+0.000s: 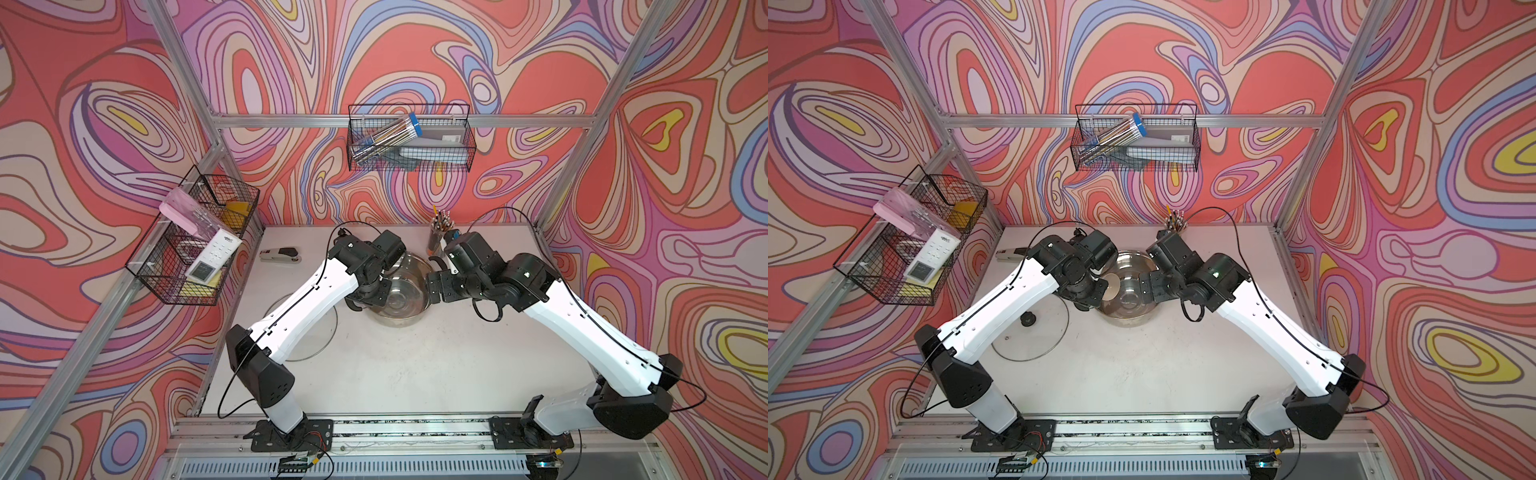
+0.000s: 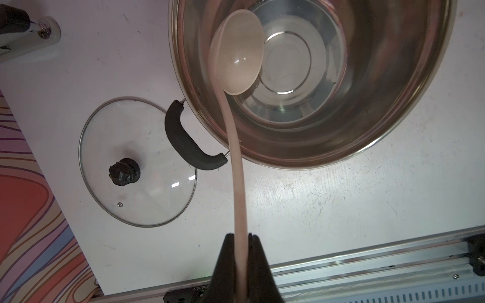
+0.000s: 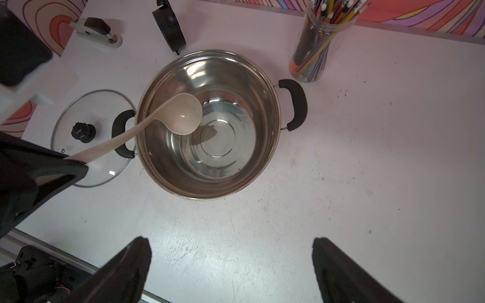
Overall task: Stir the soup with a spoon
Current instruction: Stir the soup in the pan with a stick.
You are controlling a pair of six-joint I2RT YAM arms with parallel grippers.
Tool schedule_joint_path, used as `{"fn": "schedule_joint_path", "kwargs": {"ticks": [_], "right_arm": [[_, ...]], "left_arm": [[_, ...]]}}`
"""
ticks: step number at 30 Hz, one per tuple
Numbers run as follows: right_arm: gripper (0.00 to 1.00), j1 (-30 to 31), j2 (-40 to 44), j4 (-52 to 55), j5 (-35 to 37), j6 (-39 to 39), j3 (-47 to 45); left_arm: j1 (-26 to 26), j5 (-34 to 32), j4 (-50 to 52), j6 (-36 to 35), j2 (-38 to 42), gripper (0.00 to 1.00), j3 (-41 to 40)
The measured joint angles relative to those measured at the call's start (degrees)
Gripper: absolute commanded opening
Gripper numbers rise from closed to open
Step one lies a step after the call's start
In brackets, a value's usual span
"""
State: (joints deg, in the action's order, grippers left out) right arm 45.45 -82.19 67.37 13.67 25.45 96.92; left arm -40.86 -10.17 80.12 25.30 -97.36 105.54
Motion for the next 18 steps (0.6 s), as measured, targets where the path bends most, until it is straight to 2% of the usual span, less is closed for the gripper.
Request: {"fn": "schedule_joint_path", "kwargs": {"ticks": [8,18], "right_arm": [[0.98,0.00,0.09,-0.09,0.09,-1.05,-0.48],[0.98,0.00,2.21,-1.01,0.31,-3.50,-6.27]], "left_arm": [[0.09,-0.48,-2.36,-0.37,-5.64,0.00,6.25],[-0.20,5.79,-6.47,-0.33,-7.65,0.00,6.91]]}}
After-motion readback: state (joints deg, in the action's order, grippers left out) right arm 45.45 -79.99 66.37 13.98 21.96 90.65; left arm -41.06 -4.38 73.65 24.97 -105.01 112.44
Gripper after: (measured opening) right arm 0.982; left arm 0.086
